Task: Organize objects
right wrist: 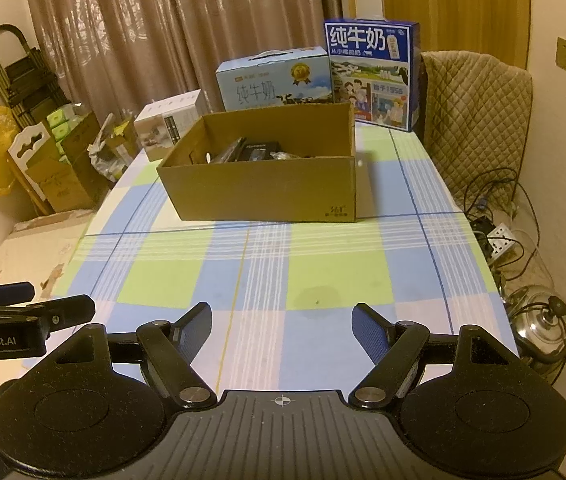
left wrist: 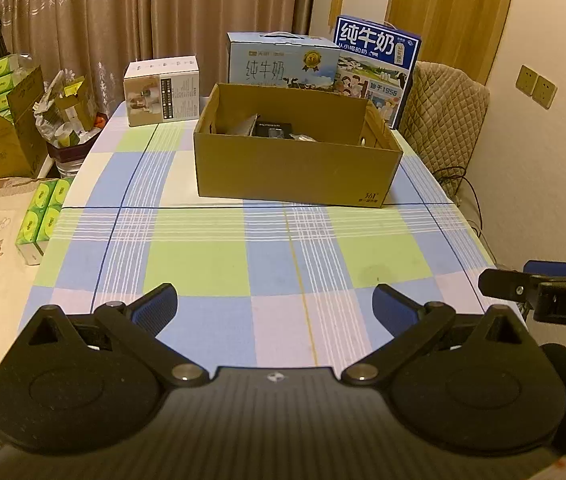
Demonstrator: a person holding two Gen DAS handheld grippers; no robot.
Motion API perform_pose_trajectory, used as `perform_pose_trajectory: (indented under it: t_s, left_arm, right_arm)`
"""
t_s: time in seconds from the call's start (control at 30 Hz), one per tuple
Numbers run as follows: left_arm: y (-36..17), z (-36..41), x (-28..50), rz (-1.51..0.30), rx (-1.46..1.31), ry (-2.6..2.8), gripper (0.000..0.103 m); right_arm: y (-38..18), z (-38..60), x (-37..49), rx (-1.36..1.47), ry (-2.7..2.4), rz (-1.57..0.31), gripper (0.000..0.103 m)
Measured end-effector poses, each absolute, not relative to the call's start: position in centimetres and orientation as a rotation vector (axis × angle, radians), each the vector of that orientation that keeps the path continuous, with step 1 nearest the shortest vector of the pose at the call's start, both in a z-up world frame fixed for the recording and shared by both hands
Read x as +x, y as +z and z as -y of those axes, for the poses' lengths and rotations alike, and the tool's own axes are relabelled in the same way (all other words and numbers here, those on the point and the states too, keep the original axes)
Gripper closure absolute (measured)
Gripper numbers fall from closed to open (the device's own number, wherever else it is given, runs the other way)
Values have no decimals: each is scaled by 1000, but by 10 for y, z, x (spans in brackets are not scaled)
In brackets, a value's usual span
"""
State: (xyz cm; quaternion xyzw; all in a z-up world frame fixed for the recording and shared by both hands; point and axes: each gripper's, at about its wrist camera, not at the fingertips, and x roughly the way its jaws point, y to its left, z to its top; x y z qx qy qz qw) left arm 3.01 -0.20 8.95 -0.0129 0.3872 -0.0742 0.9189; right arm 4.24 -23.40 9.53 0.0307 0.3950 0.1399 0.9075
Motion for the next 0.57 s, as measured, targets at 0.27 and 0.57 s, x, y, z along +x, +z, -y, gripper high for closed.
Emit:
perform_pose_trajectory:
  t_s: [0.27, 0.57]
  left_arm:
    - [89, 7, 33, -800, -20, -162, 1]
    - [90, 8, 33, -778, -47, -184, 1]
  right_arm:
    - [94, 237, 43, 68, 286, -817, 29]
    - [94, 238, 43, 72, 288, -817, 29]
